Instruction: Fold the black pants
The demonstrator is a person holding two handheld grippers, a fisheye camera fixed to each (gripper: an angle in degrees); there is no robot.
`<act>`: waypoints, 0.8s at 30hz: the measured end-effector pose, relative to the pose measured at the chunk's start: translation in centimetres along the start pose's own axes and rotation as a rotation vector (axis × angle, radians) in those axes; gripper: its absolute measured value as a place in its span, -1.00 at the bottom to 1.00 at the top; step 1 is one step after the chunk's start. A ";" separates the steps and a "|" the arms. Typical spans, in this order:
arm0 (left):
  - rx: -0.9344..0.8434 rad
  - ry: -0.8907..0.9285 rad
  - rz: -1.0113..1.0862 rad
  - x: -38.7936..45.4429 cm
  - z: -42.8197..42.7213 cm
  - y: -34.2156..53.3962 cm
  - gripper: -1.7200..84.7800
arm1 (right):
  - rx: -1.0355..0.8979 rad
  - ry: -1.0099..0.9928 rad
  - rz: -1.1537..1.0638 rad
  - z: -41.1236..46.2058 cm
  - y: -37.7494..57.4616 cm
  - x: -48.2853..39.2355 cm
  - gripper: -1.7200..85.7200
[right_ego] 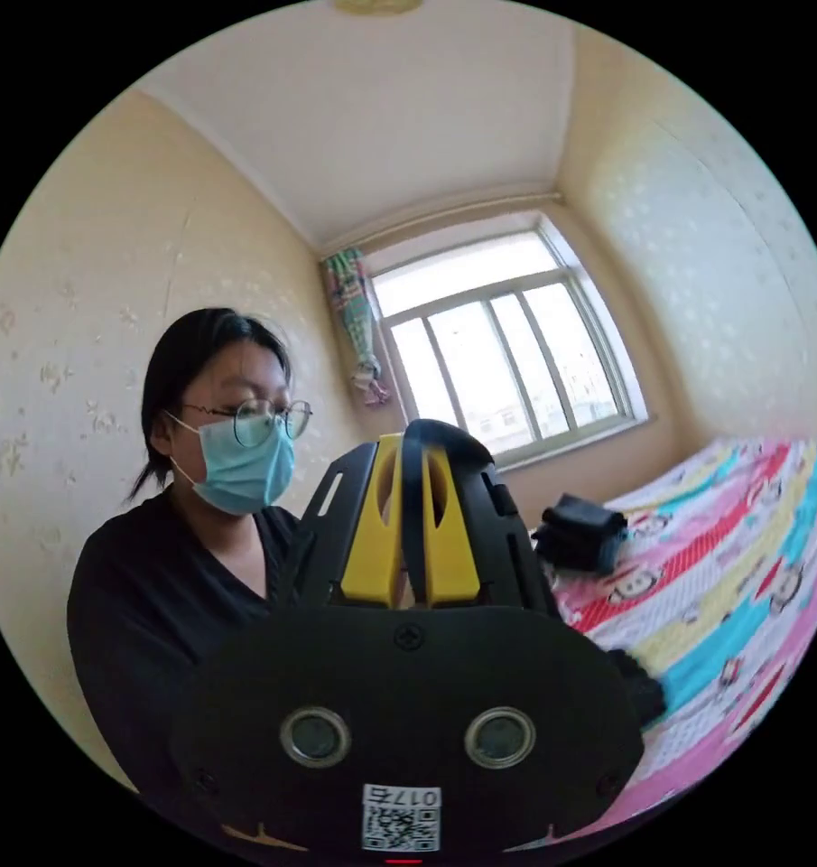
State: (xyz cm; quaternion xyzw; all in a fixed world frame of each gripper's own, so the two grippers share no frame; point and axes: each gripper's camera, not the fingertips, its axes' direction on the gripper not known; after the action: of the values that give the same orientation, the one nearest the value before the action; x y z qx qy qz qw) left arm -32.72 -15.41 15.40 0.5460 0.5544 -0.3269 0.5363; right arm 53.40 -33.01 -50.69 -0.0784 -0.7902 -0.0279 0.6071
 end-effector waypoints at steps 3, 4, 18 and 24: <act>0.053 -0.024 0.044 3.3 1.7 -5.5 -0.85 | 0.000 0.120 -0.060 0.1 -6.2 -2.6 -0.93; 0.063 -0.042 0.036 3.4 2.6 -7.3 -0.85 | 0.002 0.145 -0.055 0.0 -7.1 -2.7 -0.93; -0.200 -0.504 -0.175 -22.6 17.0 -13.3 -0.85 | -0.163 0.607 0.304 -2.1 -8.0 28.8 -0.93; -0.370 -0.520 -0.372 -29.4 17.2 3.7 -0.84 | -0.443 0.667 0.358 0.5 11.6 31.5 -0.90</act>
State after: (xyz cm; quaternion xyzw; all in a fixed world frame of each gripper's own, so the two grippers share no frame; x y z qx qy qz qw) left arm -30.12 -38.52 40.60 0.2285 0.5391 -0.4407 0.6804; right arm 46.90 -18.68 -21.07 -0.3290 -0.4997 -0.1151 0.7929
